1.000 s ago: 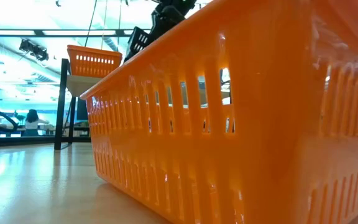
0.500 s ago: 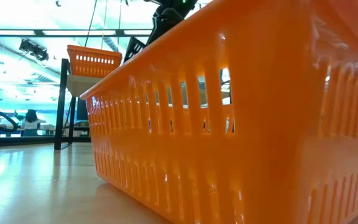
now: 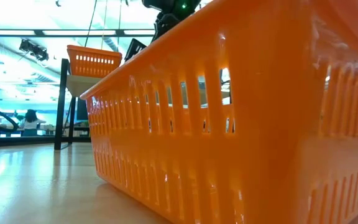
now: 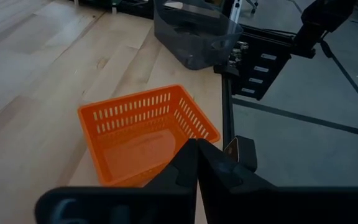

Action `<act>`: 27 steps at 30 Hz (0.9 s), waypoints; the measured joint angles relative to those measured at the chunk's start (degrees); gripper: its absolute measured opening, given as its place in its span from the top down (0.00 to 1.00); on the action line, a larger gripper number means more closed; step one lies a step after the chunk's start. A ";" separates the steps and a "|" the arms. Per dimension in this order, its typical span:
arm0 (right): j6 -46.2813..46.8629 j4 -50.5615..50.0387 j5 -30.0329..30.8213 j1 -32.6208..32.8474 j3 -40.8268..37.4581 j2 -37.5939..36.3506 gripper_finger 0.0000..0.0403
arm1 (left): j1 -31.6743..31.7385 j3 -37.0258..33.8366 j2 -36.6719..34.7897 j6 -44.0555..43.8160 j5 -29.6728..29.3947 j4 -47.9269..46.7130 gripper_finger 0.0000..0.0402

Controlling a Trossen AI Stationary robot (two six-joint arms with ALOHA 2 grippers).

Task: Stack baskets on shelf by color
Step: Stack the black bin on top of the black bin on the shelf

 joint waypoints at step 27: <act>-7.14 1.89 11.78 3.42 -3.23 -0.05 0.90 | 0.00 0.00 0.00 0.04 0.02 0.00 0.97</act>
